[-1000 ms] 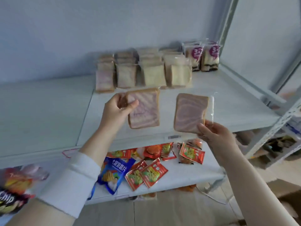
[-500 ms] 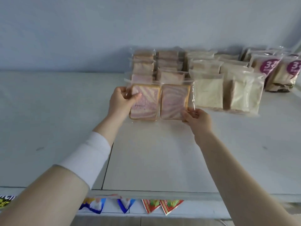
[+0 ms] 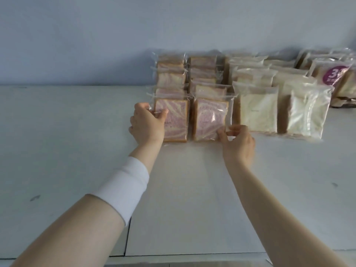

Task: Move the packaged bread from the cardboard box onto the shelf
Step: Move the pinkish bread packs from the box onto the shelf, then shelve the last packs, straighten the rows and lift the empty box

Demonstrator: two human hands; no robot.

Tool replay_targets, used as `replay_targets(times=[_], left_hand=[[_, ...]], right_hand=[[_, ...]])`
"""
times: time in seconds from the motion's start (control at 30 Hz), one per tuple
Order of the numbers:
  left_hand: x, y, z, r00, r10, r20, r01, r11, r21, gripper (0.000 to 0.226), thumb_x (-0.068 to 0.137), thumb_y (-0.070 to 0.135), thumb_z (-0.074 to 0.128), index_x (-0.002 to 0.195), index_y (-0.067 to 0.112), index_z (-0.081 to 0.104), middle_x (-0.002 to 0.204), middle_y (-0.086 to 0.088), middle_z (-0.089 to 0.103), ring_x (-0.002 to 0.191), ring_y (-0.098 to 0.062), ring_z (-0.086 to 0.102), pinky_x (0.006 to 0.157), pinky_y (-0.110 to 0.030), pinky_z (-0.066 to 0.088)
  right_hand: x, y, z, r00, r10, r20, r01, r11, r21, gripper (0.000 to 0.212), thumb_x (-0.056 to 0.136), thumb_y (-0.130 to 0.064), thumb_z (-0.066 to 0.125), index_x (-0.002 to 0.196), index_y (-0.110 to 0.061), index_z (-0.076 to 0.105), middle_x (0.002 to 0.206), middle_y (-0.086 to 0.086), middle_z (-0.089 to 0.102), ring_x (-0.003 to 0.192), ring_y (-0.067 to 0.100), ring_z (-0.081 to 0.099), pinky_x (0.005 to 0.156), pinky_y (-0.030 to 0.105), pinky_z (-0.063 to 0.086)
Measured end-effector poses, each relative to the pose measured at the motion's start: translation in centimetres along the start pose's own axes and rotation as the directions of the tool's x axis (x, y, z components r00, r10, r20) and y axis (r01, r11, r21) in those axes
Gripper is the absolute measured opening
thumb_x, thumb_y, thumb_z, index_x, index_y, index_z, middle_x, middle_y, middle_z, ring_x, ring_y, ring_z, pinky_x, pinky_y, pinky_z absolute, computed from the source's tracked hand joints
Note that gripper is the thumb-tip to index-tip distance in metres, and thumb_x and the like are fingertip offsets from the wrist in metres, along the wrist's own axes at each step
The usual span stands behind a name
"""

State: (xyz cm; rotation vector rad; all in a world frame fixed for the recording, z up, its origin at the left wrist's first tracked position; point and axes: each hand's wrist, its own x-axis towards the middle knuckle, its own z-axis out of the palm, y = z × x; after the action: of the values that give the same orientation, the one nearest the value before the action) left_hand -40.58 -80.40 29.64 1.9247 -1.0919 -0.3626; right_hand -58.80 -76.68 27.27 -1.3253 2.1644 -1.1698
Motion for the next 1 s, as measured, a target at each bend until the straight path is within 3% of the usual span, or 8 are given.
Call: replay_targets(times=[0.17,0.27,0.33,0.43,0.5,0.6,0.8,1.0], left_hand=[[-1.7,0.9,-1.4,0.997,0.055,0.056,-0.056,0.998,0.012,0.068,0.082,0.033,0.065,0.136,0.01,0.032,0.137,-0.014,0.042,0.129,-0.031,0.037,0.1,-0.043,0.033],[-4.9,1.9,-2.0,0.95,0.308,0.054,-0.313,0.934,0.174,0.061,0.083,0.033,0.063,0.134,0.013,0.036,0.137,-0.015,0.039,0.127,-0.034,0.034,0.097,-0.046,0.033],[-7.9,3.6,-1.6,0.825,0.534,0.184,-0.565,0.782,0.263,0.054,0.083,0.031,0.06,0.13,0.012,0.04,0.133,-0.016,0.042,0.124,-0.034,0.036,0.095,-0.045,0.031],[-14.0,7.7,0.0,0.507,0.743,0.437,-0.862,0.44,0.251,0.047,0.085,0.027,0.056,0.127,0.013,0.041,0.132,-0.013,0.04,0.123,-0.031,0.037,0.096,-0.043,0.031],[-19.4,10.8,1.8,0.292,0.782,0.55,-0.956,0.238,0.169,0.041,0.088,0.023,0.05,0.127,0.013,0.04,0.131,-0.013,0.04,0.121,-0.03,0.037,0.095,-0.043,0.031],[-29.2,15.0,5.4,0.075,0.751,0.656,-0.997,0.057,0.048,0.035,0.091,0.018,0.045,0.125,0.014,0.041,0.13,-0.012,0.041,0.121,-0.031,0.037,0.096,-0.042,0.031],[-51.1,19.0,13.8,-0.161,0.65,0.743,-0.987,-0.099,-0.127,0.034,0.091,0.018,0.046,0.123,0.011,0.041,0.129,-0.015,0.043,0.119,-0.033,0.041,0.094,-0.043,0.036],[-67.4,18.9,20.0,-0.329,0.502,0.8,-0.944,-0.202,-0.261,0.038,0.09,0.017,0.049,0.126,0.01,0.039,0.13,-0.017,0.043,0.122,-0.034,0.039,0.099,-0.045,0.034]], right_hand=[[-1.3,-0.4,-2.4,0.998,-0.043,0.05,0.054,0.971,-0.235,0.051,0.089,-0.044,0.052,0.13,-0.013,0.046,0.132,0.009,0.049,0.123,0.029,0.038,0.101,0.037,0.031],[-2.9,0.8,-5.7,0.995,-0.102,0.002,0.097,0.938,-0.332,0.051,0.089,-0.036,0.055,0.133,-0.015,0.041,0.135,0.008,0.045,0.126,0.028,0.035,0.101,0.037,0.029],[-3.8,2.3,-8.8,0.993,-0.122,-0.008,0.106,0.888,-0.447,0.051,0.089,-0.033,0.056,0.134,-0.014,0.039,0.135,0.01,0.044,0.125,0.03,0.035,0.1,0.038,0.03],[-4.8,5.6,-14.9,0.993,-0.115,0.009,0.095,0.779,-0.62,0.052,0.09,-0.029,0.054,0.137,-0.015,0.036,0.138,0.011,0.04,0.127,0.031,0.033,0.099,0.04,0.031],[-5.6,8.7,-19.8,0.995,-0.102,0.008,0.078,0.7,-0.709,0.051,0.091,-0.025,0.053,0.138,-0.015,0.035,0.14,0.011,0.037,0.129,0.031,0.031,0.099,0.041,0.032],[-7.1,14.7,-27.7,0.998,-0.061,-0.033,0.011,0.609,-0.793,0.048,0.09,-0.017,0.052,0.135,-0.013,0.038,0.138,0.011,0.037,0.129,0.031,0.03,0.099,0.043,0.034],[-13.8,31.0,-43.0,0.975,0.186,-0.125,-0.201,0.476,-0.856,0.044,0.089,-0.011,0.048,0.132,-0.011,0.04,0.136,0.016,0.036,0.127,0.035,0.032,0.103,0.05,0.034],[-20.4,44.7,-52.6,0.842,0.475,-0.258,-0.467,0.399,-0.789,0.045,0.09,-0.013,0.051,0.133,-0.013,0.04,0.141,0.016,0.035,0.134,0.036,0.026,0.11,0.054,0.027]])
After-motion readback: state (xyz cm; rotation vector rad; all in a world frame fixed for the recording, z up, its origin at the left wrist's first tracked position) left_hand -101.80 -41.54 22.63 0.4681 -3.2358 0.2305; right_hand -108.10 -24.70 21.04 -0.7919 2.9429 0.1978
